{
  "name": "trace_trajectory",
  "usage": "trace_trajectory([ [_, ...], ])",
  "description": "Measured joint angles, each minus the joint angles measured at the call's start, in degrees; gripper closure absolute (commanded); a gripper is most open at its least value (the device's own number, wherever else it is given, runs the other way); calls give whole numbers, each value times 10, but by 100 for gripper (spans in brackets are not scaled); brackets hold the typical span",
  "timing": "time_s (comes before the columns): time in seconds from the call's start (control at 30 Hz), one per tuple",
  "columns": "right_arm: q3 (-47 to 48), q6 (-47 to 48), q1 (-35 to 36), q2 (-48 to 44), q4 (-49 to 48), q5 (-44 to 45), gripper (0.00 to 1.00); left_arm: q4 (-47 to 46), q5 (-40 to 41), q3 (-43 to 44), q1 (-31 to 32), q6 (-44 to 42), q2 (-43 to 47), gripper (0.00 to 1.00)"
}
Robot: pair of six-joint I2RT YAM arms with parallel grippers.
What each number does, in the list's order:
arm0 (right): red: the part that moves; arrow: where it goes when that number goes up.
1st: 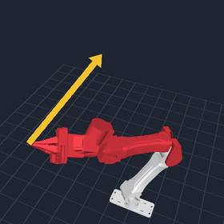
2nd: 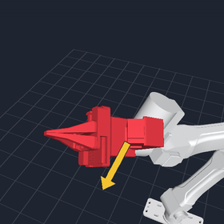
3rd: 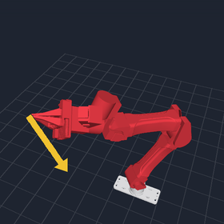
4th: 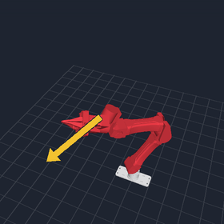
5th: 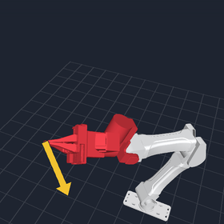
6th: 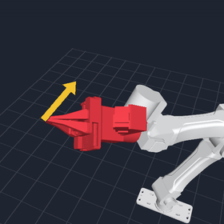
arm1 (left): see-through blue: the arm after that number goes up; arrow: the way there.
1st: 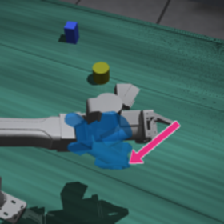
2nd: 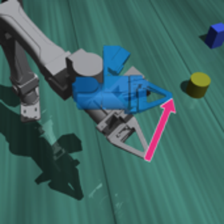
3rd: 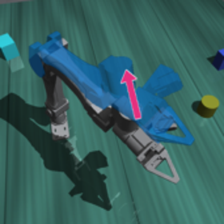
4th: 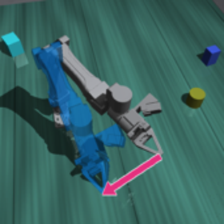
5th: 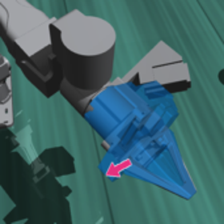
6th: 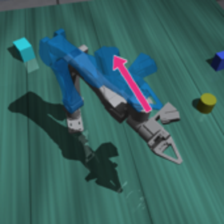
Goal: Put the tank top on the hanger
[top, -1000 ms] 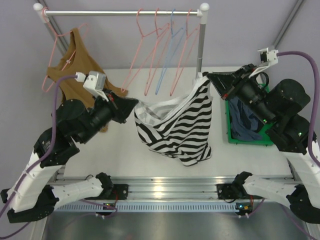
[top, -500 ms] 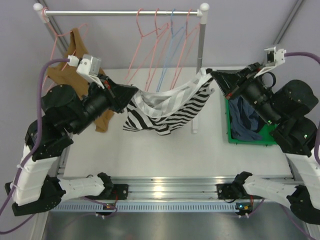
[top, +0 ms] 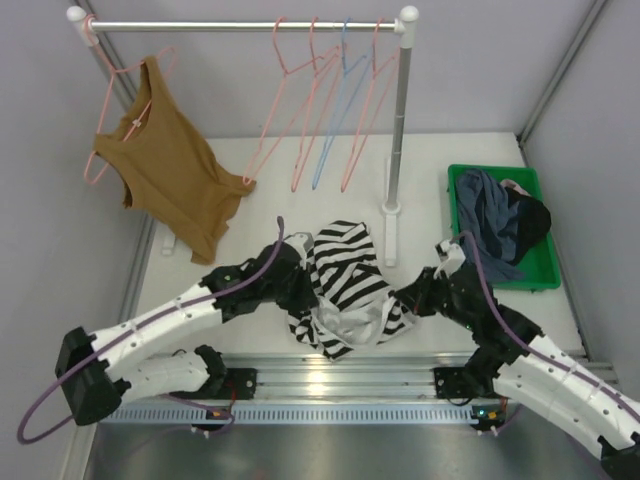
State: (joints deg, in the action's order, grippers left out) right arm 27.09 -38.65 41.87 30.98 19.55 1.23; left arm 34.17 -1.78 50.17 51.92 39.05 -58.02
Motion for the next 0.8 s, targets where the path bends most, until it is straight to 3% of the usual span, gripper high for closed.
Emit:
trace_trajectory([
  [0.17,-103,-63,28,-79,29,-3,92,-49,-25,-73,0,29,-80,99],
  [0.4,-106,-97,52,-126,64,7,76,-107,-19,-73,-2,31,-108,100],
  [0.47,-105,-100,52,-130,83,14,76,-108,-14,-73,-11,30,-109,100],
  [0.63,-88,-101,52,-126,126,40,67,-107,-7,-73,-78,28,-102,100],
  [0.73,-62,-101,52,-110,147,59,58,-108,-8,-73,-111,21,-96,90],
  [0.8,-42,-100,53,-95,160,77,51,-108,-20,-73,-116,12,-96,76],
])
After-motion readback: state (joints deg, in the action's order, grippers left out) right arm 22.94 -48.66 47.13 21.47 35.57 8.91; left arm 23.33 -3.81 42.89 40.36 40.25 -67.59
